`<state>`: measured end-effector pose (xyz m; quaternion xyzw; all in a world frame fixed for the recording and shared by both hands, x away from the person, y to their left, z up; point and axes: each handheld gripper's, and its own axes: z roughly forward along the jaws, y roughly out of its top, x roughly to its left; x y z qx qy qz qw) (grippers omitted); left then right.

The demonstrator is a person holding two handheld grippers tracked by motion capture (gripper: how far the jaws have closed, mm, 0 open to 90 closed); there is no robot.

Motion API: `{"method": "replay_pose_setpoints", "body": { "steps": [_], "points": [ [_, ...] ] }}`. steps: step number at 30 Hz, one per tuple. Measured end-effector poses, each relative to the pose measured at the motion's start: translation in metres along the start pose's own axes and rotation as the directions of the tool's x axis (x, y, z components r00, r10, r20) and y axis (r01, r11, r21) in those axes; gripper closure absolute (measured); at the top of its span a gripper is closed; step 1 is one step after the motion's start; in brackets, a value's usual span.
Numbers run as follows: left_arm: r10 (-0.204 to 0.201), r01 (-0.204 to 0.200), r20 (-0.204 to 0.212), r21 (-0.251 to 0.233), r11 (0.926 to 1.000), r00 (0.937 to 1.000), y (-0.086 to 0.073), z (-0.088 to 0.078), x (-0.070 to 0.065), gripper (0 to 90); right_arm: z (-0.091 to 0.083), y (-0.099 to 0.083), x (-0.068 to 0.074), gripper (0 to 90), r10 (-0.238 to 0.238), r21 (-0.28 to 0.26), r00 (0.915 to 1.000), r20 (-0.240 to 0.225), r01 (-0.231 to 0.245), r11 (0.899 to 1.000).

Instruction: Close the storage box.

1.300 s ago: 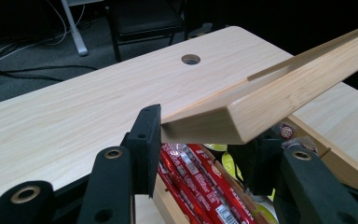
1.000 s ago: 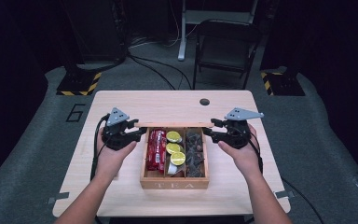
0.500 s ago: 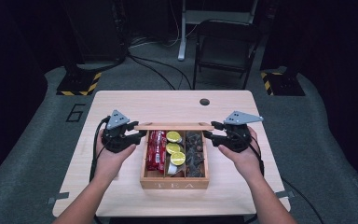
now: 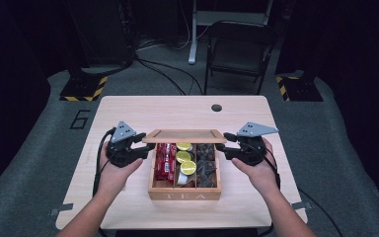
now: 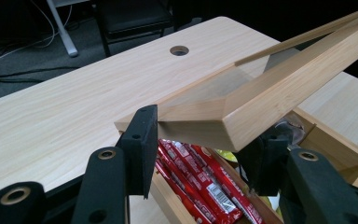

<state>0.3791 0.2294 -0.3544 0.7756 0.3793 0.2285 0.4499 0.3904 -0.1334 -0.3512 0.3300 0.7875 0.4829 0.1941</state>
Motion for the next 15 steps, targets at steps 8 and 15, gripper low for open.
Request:
{"method": "replay_pose_setpoints", "body": {
  "steps": [8,15],
  "points": [
    [0.008,-0.008,-0.002,-0.018,0.9998,1.0000,-0.017,-0.001,-0.007,50.9,-0.003,-0.012,0.008,50.3,-0.025,0.014,0.9997,0.000,0.025,1.000],
    [0.011,-0.011,0.005,-0.017,0.9998,0.9999,-0.032,-0.002,-0.012,50.4,-0.005,-0.026,0.013,49.8,-0.052,0.006,0.9986,-0.009,0.052,0.999]
  ]
}}
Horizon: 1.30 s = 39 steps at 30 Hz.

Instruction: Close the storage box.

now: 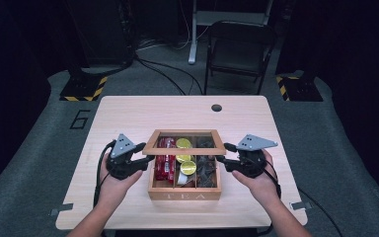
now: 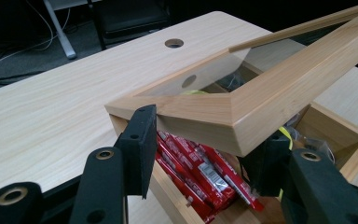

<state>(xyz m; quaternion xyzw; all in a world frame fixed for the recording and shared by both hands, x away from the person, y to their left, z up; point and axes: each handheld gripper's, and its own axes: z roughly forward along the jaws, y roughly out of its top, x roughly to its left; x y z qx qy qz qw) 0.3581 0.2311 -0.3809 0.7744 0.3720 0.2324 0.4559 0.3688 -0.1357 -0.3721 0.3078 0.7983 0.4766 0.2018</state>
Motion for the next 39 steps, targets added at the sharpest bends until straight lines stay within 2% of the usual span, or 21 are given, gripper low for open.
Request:
{"method": "replay_pose_setpoints", "body": {
  "steps": [6,13,26,30,39],
  "points": [
    [-0.002,0.002,0.002,-0.009,1.0000,1.0000,-0.012,0.001,-0.004,49.4,-0.001,-0.013,0.007,49.7,0.022,-0.010,0.9998,0.004,-0.022,1.000],
    [-0.004,0.004,0.007,0.001,1.0000,1.0000,-0.023,0.001,-0.007,48.7,-0.001,-0.024,0.011,49.3,0.019,0.000,0.9998,-0.004,-0.019,1.000],
    [0.027,-0.027,0.013,0.002,0.9996,0.9996,-0.043,-0.002,-0.016,48.7,0.001,-0.045,0.020,49.2,0.029,0.007,0.9996,0.003,-0.029,1.000],
    [0.022,-0.023,0.021,0.002,0.9997,0.9995,-0.050,-0.002,-0.018,48.7,0.001,-0.051,0.025,49.2,0.001,0.005,0.9999,0.016,-0.001,1.000],
    [0.021,-0.021,0.028,0.006,0.9998,0.9994,-0.059,-0.001,-0.020,48.7,0.001,-0.058,0.028,49.0,0.010,0.028,0.9999,0.006,-0.010,1.000]
  ]
}}
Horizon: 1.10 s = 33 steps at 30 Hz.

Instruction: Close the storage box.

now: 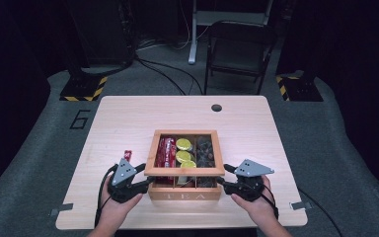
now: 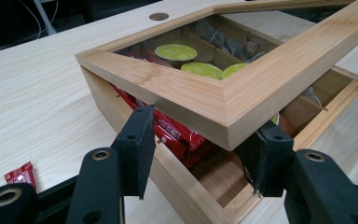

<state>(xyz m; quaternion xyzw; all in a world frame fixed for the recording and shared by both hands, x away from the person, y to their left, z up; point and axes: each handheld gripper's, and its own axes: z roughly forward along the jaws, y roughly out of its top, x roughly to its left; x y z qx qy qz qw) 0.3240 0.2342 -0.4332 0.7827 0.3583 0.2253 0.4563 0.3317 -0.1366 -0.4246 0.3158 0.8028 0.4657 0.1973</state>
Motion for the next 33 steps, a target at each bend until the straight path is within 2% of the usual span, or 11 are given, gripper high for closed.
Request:
{"method": "replay_pose_setpoints", "body": {
  "steps": [3,5,8,17,20,27,33],
  "points": [
    [0.002,-0.002,0.001,0.006,1.0000,1.0000,-0.002,0.001,0.000,48.7,0.000,-0.001,0.000,49.0,0.006,0.010,1.0000,-0.005,-0.006,1.000],
    [0.001,-0.001,-0.003,0.005,1.0000,1.0000,-0.003,0.001,-0.001,48.8,0.000,-0.002,0.000,49.1,-0.007,0.016,0.9999,-0.015,0.007,1.000],
    [0.007,-0.007,0.005,0.018,0.9998,1.0000,-0.004,0.001,-0.001,48.8,0.000,-0.003,0.002,49.1,0.014,0.022,0.9999,-0.008,-0.014,1.000],
    [0.001,-0.001,0.010,0.028,0.9996,0.9999,-0.010,0.002,-0.002,48.8,0.000,-0.010,0.005,49.0,0.032,0.020,0.9994,-0.016,-0.031,0.999],
    [0.006,-0.006,0.014,0.031,0.9995,0.9999,-0.013,0.003,-0.002,48.8,0.000,-0.011,0.005,49.0,0.013,0.027,0.9998,-0.015,-0.013,1.000],
    [-0.017,0.016,0.020,0.036,0.9992,0.9997,-0.020,0.005,-0.004,48.8,0.002,-0.017,0.009,48.3,0.017,0.038,0.9998,-0.005,-0.017,0.999],
    [-0.028,0.026,0.029,0.052,0.9983,0.9992,-0.026,0.007,-0.004,48.8,0.005,-0.022,0.009,47.9,0.017,0.051,0.9998,-0.014,-0.016,0.999]
  ]
}}
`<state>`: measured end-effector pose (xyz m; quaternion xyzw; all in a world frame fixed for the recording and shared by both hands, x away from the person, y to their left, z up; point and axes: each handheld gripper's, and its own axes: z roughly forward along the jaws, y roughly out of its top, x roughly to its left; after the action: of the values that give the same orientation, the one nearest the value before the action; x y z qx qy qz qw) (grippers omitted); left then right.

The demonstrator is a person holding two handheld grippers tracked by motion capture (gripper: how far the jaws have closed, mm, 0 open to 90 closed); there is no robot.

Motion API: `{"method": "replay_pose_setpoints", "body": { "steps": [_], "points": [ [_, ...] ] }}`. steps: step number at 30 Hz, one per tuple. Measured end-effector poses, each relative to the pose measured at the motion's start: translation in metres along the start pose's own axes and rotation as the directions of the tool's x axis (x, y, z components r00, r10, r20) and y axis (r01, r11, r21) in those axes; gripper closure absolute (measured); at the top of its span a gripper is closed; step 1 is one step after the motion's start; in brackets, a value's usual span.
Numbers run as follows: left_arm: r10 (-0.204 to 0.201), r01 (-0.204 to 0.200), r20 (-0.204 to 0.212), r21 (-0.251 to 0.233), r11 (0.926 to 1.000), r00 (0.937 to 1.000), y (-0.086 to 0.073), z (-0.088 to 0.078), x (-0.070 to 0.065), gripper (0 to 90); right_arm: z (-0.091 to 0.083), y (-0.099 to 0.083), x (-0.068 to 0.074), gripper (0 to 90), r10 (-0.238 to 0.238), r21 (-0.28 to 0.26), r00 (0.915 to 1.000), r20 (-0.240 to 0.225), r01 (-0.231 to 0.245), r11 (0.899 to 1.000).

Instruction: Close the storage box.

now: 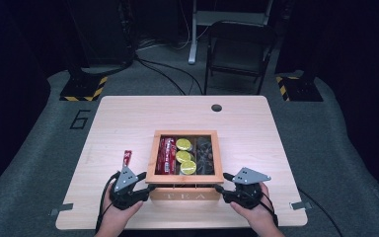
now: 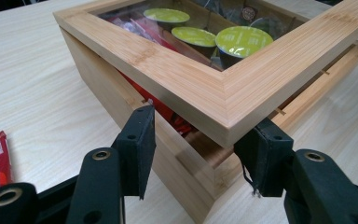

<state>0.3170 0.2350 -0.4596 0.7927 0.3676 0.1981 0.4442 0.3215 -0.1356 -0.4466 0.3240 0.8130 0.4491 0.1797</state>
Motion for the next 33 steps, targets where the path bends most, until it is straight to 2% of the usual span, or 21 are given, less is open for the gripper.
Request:
{"method": "replay_pose_setpoints", "body": {
  "steps": [2,5,7,11,16,23,29,30,33],
  "points": [
    [0.008,-0.008,-0.009,0.001,1.0000,0.9999,-0.002,0.002,0.000,48.9,0.001,-0.002,0.000,47.9,-0.001,0.006,1.0000,-0.003,0.001,1.000],
    [-0.006,0.006,0.013,0.014,0.9999,0.9999,-0.005,0.002,-0.002,48.7,0.003,-0.005,0.001,47.6,0.003,0.016,1.0000,-0.002,-0.003,1.000],
    [0.010,-0.010,0.007,0.021,0.9997,0.9999,-0.006,0.002,-0.003,48.7,0.004,-0.007,0.002,47.3,0.002,0.024,1.0000,-0.005,-0.002,1.000],
    [0.011,-0.011,0.017,0.030,0.9995,0.9998,-0.007,0.003,-0.004,48.0,0.006,-0.009,0.001,46.9,0.005,0.044,0.9999,-0.012,-0.004,0.999],
    [-0.003,0.002,0.028,0.034,0.9994,0.9996,-0.008,0.002,-0.005,47.7,0.007,-0.010,0.001,46.9,0.016,0.049,0.9997,-0.019,-0.015,0.999],
    [0.002,-0.003,0.030,0.039,0.9992,0.9996,-0.008,0.002,-0.005,47.7,0.008,-0.011,0.001,46.7,0.020,0.052,0.9996,-0.017,-0.019,0.998],
    [-0.014,0.012,0.043,0.055,0.9984,0.9990,-0.008,0.003,-0.004,43.4,0.009,-0.011,0.000,45.4,0.012,0.068,0.9995,-0.028,-0.010,0.998],
    [-0.018,0.016,0.041,0.054,0.9984,0.9990,-0.009,0.004,-0.005,42.6,0.010,-0.011,0.001,45.2,0.025,0.067,0.9995,-0.020,-0.024,0.998],
    [-0.023,0.020,0.047,0.068,0.9975,0.9986,-0.009,0.006,-0.004,36.6,0.011,-0.012,0.001,44.2,0.016,0.079,0.9996,-0.023,-0.014,0.997]
  ]
}}
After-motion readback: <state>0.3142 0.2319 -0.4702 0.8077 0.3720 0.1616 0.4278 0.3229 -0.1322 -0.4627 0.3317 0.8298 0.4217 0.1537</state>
